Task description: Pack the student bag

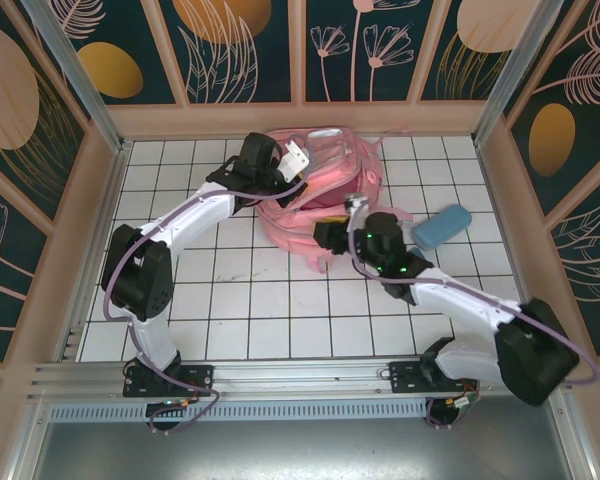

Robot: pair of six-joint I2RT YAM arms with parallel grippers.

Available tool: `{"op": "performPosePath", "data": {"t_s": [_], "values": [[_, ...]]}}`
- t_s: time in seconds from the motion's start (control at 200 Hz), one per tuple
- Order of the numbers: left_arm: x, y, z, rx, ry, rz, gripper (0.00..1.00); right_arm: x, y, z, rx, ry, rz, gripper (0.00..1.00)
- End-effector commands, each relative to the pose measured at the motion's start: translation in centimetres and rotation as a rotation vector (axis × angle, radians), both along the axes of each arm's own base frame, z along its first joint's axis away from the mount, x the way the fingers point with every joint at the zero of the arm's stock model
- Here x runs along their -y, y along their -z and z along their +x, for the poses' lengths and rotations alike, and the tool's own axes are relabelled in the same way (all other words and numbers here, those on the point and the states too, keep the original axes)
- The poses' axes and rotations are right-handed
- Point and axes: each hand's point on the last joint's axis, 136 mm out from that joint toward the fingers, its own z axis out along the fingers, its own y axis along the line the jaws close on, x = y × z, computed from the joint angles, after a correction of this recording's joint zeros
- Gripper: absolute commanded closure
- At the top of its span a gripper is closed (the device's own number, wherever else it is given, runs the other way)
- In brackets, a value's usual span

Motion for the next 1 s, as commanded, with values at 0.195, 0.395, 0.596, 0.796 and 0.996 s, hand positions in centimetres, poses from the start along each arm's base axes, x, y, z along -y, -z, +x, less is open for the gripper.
{"op": "performPosePath", "data": {"t_s": [0.195, 0.395, 0.596, 0.796, 0.996], "values": [[0.6, -8.7, -0.2, 0.194, 0.012, -0.197, 1.00, 3.3, -2.8, 2.2, -0.284, 0.116, 0.284, 0.23], [0.7, -9.3, -1.2, 0.191, 0.035, -0.220, 1.00, 1.5, -4.1, 4.4, -0.358, 0.068, 0.404, 0.26], [1.5, -8.9, -2.5, 0.141, 0.119, -0.232, 1.00, 0.5, -2.5, 7.1, -0.414, 0.105, 0.436, 0.35], [1.0, -9.2, -1.9, 0.093, 0.040, -0.256, 0.88, -1.0, -3.2, 9.3, -0.366, 0.063, 0.491, 0.45], [-3.7, -9.3, -1.2, -0.049, -0.348, -0.332, 0.62, -1.2, -3.9, 9.7, -0.327, 0.047, 0.521, 0.65]]}}
